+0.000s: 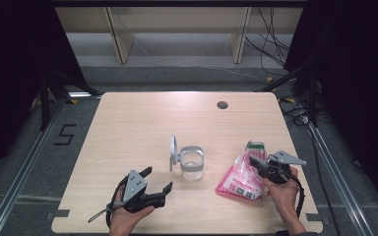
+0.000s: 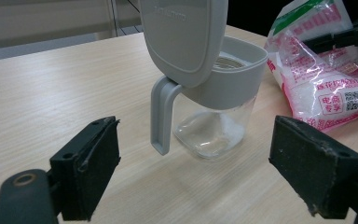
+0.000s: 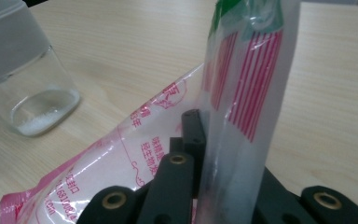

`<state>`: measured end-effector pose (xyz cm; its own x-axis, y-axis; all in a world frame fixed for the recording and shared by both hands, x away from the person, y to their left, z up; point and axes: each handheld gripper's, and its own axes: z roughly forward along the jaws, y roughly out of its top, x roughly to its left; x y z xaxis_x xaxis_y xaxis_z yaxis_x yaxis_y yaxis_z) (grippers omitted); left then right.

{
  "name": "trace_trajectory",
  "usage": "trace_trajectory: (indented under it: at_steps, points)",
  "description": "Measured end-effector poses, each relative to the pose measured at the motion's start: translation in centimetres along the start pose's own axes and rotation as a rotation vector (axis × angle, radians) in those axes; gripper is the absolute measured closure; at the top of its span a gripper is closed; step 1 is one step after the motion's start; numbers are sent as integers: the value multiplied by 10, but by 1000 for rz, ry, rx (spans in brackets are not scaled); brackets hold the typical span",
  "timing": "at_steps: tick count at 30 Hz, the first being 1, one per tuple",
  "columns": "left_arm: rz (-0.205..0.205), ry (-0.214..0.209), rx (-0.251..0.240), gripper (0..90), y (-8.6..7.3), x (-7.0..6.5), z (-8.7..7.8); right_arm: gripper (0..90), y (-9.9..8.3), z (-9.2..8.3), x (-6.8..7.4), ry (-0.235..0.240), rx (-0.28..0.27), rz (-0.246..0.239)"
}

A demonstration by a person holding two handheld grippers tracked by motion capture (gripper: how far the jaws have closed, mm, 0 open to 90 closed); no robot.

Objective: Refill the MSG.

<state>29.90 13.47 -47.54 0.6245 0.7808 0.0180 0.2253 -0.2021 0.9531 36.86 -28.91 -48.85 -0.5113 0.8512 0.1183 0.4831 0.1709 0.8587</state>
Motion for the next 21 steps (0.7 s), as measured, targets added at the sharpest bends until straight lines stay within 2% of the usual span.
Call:
trace_trajectory:
  at_steps: [1, 2, 3, 4, 5, 6, 7, 9, 10, 11, 12, 13, 14, 15, 16, 19, 20, 21]
  points:
    - [8, 2, 0, 151, 0, 1, 0, 900, 1, -1, 3, -2, -9, 10]
    - [4, 3, -1, 151, 0, 0, 0, 900, 2, 0, 1, -3, -22, -39]
    - [3, 3, -1, 151, 0, 0, 0, 900, 3, -1, 3, 4, -32, -45]
    - [7, 3, -1, 151, 0, 1, 0, 900, 4, -4, 7, 20, -41, -5]
    - [-21, 6, -1, 151, -1, -1, 0, 900, 5, -6, 9, 23, -48, -15]
    - [-33, 8, 1, 151, -1, -2, 0, 900, 7, -5, 8, 32, -77, -66]
    - [-20, 1, 0, 151, -1, -1, 0, 900, 8, -8, 13, 22, -62, -74]
    - [-26, 2, 2, 151, -2, -1, 0, 900, 10, -9, 16, 27, -85, -128]
    - [-18, -7, -5, 151, -2, 0, 1, 900, 13, -14, 18, 45, -108, -121]
    - [-7, -6, -5, 151, -2, 1, 1, 900, 13, -14, 18, 45, -108, -121]
    - [-37, -2, -5, 151, -3, -1, 1, 900, 14, -16, 20, 56, -122, -111]
    - [-39, 0, -8, 151, -3, -1, 1, 900, 15, -19, 22, 65, -133, -110]
    - [-32, 8, 8, 151, -2, -1, 0, 900, 17, -20, 23, 73, -155, -129]
    - [-35, 6, 4, 151, -3, -1, 0, 900, 19, -22, 25, 78, -156, -129]
    - [2, 3, 8, 151, -2, 1, 1, 900, 20, -24, 28, 89, -168, -141]
    - [4, 3, 10, 152, -3, 0, 1, 900, 25, -28, 36, 108, -179, -140]
    - [-6, 1, 4, 152, -3, -1, 2, 900, 27, -28, 37, 110, -193, -166]
    - [-9, -2, 3, 152, -4, -2, 2, 900, 28, -30, 40, 121, -188, -149]
